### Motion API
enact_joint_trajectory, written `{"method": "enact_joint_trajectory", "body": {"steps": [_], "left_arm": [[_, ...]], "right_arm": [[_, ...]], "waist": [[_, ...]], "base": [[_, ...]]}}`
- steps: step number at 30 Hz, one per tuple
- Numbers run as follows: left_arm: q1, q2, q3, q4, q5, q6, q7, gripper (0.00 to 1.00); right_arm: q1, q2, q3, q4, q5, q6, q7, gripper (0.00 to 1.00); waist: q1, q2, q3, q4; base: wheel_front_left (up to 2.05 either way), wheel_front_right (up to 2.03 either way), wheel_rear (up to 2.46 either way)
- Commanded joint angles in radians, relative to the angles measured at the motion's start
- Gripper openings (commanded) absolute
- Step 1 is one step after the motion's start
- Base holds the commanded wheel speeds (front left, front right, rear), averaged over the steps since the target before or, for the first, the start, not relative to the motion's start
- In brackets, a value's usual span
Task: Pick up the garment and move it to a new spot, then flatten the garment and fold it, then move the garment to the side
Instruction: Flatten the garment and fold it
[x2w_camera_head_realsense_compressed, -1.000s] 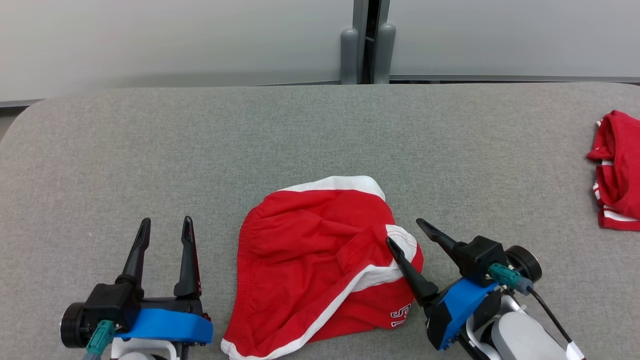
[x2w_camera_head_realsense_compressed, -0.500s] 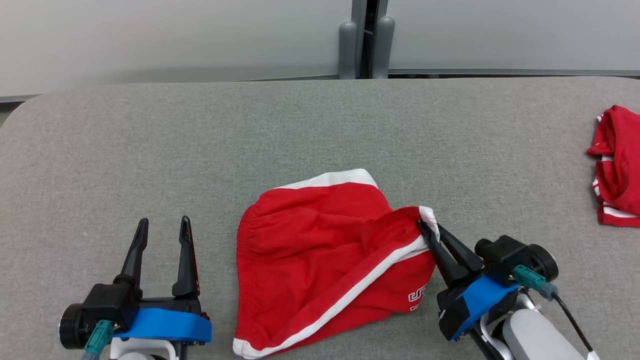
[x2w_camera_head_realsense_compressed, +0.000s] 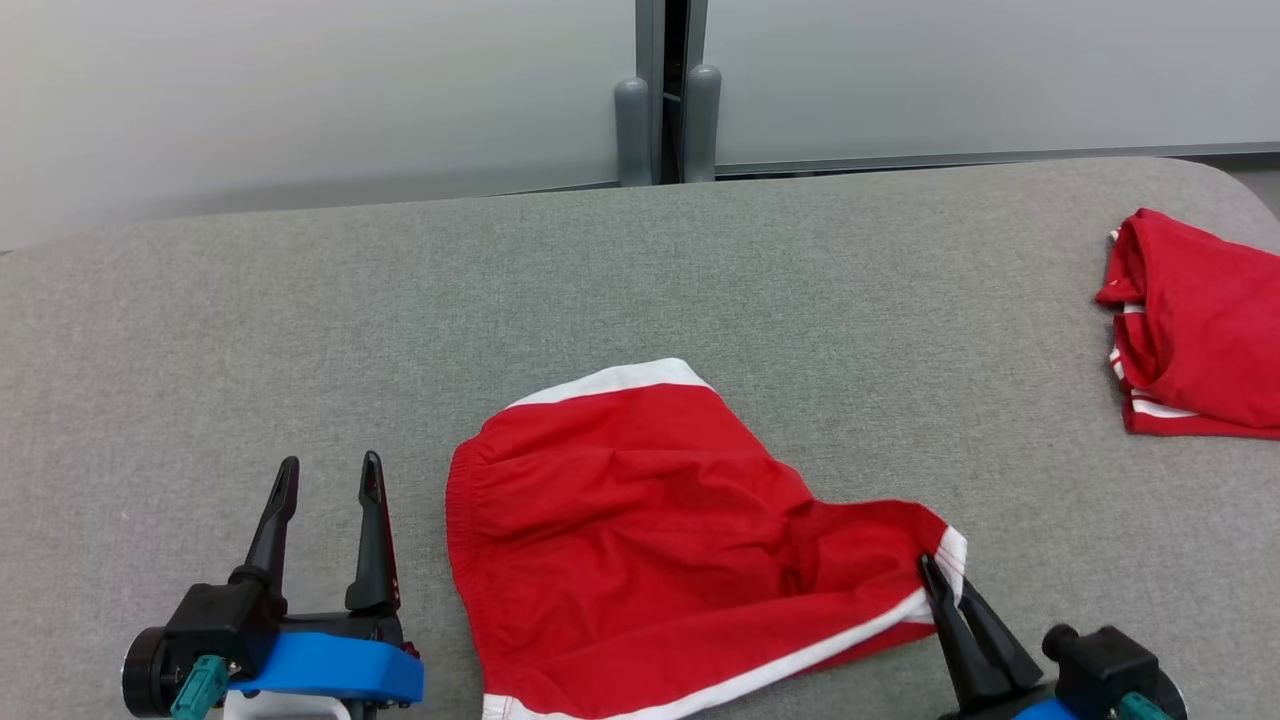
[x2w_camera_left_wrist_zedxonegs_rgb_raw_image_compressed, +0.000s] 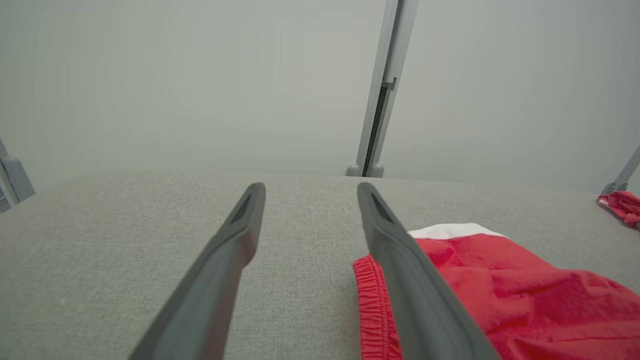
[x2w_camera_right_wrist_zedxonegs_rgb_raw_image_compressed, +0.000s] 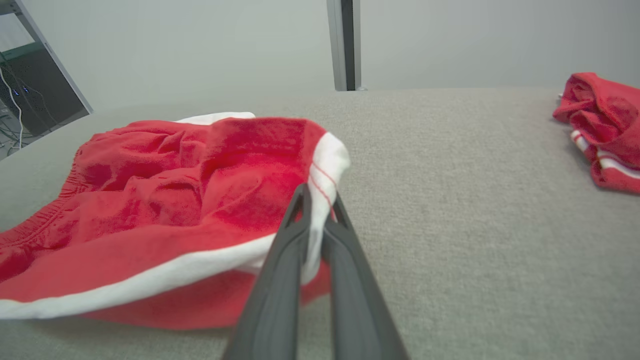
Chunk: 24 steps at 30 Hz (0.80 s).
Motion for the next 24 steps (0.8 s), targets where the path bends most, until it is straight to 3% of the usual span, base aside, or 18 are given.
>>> {"method": "enact_joint_trajectory", "body": {"steps": [1,2,3,4,5,14,24], "left_arm": [[0.009,0.003,0.001,0.000,-0.004,0.003,-0.004,1.00],[0.010,0.003,0.000,0.000,-0.005,0.003,-0.004,1.00],[0.012,0.003,-0.001,0.001,-0.006,0.003,-0.004,1.00],[0.015,0.004,-0.001,0.001,-0.006,0.004,-0.004,1.00],[0.018,0.003,0.000,0.001,-0.006,0.005,-0.004,1.00],[0.028,0.003,0.008,0.003,-0.003,-0.002,-0.004,1.00],[0.021,0.003,-0.004,0.005,-0.004,-0.006,-0.004,1.00]], "right_arm": [[0.033,0.011,-0.013,-0.008,0.004,0.000,0.003,0.00],[0.054,0.014,-0.026,-0.009,0.005,0.000,0.003,0.14],[0.072,0.018,-0.038,-0.010,0.003,0.000,0.003,0.45],[0.091,0.023,-0.046,-0.011,0.001,0.000,0.004,0.89],[0.107,0.026,-0.053,-0.012,0.002,0.000,0.005,1.00],[0.096,0.008,-0.112,-0.080,-0.039,0.000,-0.014,1.00],[-0.034,-0.058,-0.050,-0.132,-0.070,0.000,0.080,1.00]], "waist": [[0.0000,0.0000,-0.005,-0.009],[0.0000,0.0000,-0.007,-0.012],[0.0000,0.0000,-0.010,-0.015],[0.0000,0.0000,-0.013,-0.018],[0.0000,0.0000,-0.016,-0.022],[0.0000,0.0000,-0.033,-0.040],[0.0000,0.0000,-0.028,-0.013]], "base": [[0.00,0.00,0.00],[0.00,0.00,0.00],[0.00,0.00,0.00],[0.00,0.00,0.00],[0.00,0.00,0.00],[0.00,0.00,0.00],[0.00,0.00,0.00]]}}
